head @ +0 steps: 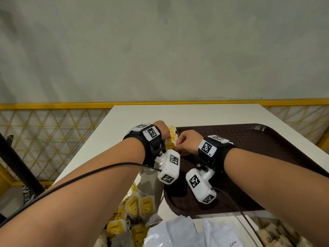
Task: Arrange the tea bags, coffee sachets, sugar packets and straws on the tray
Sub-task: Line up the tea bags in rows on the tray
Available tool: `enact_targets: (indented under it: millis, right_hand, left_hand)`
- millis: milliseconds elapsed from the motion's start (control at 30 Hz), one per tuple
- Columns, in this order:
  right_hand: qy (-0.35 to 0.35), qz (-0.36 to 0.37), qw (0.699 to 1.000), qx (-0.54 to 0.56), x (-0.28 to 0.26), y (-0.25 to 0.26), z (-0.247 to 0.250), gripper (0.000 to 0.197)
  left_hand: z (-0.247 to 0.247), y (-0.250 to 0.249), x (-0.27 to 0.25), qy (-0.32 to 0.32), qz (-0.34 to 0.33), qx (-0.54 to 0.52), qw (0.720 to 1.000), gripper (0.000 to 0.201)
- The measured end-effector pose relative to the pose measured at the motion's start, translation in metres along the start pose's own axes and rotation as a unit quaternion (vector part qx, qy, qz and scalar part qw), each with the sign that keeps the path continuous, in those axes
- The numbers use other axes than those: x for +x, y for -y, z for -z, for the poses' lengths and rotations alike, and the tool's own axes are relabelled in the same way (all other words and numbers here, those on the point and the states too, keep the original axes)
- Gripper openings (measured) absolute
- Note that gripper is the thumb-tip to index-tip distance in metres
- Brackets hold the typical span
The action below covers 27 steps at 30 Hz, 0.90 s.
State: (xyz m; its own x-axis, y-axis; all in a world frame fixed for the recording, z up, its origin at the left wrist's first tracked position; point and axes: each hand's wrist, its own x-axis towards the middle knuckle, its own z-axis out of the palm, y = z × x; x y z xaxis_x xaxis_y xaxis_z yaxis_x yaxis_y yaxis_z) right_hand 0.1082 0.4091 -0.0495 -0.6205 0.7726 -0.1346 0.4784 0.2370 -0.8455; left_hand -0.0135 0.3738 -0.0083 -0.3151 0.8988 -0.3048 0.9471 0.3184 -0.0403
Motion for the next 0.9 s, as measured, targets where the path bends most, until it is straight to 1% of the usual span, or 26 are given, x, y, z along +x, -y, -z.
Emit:
enact_targets:
  millis: [33,67,133,167,233,267,300,333,433,500,600,700,733,767,833,900]
  right_hand:
    - [0.005,-0.002,1.0,-0.003,-0.001,0.001,0.0,0.024]
    - [0.004,-0.009,1.0,-0.005,-0.001,0.002,0.0,0.024]
    - [-0.026,-0.018,0.999,-0.009,0.002,0.003,-0.001,0.024]
    - [-0.049,-0.015,0.999,-0.017,0.003,0.003,-0.001,0.021]
    - [-0.076,0.004,0.996,-0.048,0.005,0.002,-0.001,0.012]
    - [-0.075,0.01,0.995,-0.068,0.003,0.003,0.0,0.019]
    - [-0.071,0.014,0.994,-0.078,0.002,0.003,0.0,0.025]
    - [-0.065,0.017,0.994,-0.08,0.001,0.003,0.0,0.029]
    - [-0.065,0.033,0.995,-0.069,-0.002,0.005,-0.001,0.029]
    - [-0.073,0.032,0.995,-0.066,-0.003,0.004,-0.002,0.03]
    - [-0.071,0.026,0.995,-0.067,-0.004,0.003,0.001,0.032]
    - [-0.071,0.012,0.997,-0.042,-0.005,0.002,0.002,0.019]
    - [-0.071,0.009,0.997,-0.038,-0.006,0.004,0.001,0.02]
    - [-0.071,0.01,0.997,-0.039,-0.007,0.004,0.001,0.026]
    - [-0.037,0.01,0.998,-0.048,-0.01,0.005,0.002,0.033]
    - [0.032,0.002,0.997,-0.069,-0.014,0.007,0.002,0.031]
  left_hand:
    - [-0.002,0.002,0.002,0.0,-0.007,0.033,0.999,0.037]
    - [-0.003,0.002,0.002,-0.02,-0.013,0.055,0.998,0.037]
    - [-0.002,0.007,-0.001,-0.031,-0.034,0.121,0.992,0.038]
    - [-0.003,0.008,-0.002,-0.032,-0.05,0.143,0.988,0.039]
    - [-0.002,0.01,-0.007,-0.032,-0.065,0.145,0.987,0.041]
    - [-0.002,0.009,-0.012,-0.036,-0.065,0.126,0.989,0.041]
    - [-0.003,0.01,-0.012,-0.043,-0.076,0.132,0.987,0.041]
    - [-0.004,0.011,-0.014,-0.042,-0.079,0.123,0.988,0.041]
    - [-0.007,0.01,-0.014,-0.048,-0.085,0.154,0.983,0.039]
    - [-0.009,0.011,-0.012,-0.051,-0.078,0.156,0.983,0.04]
    - [-0.009,0.011,-0.011,-0.057,-0.07,0.139,0.986,0.039]
    - [-0.005,0.011,-0.014,-0.046,-0.059,0.125,0.989,0.038]
    - [-0.003,0.011,-0.016,-0.041,-0.058,0.115,0.991,0.039]
    - [-0.003,0.011,-0.017,-0.044,-0.058,0.103,0.992,0.039]
    - [-0.005,0.011,-0.019,-0.062,-0.046,0.047,0.996,0.039]
    - [-0.009,0.011,-0.021,-0.08,-0.028,-0.037,0.996,0.04]
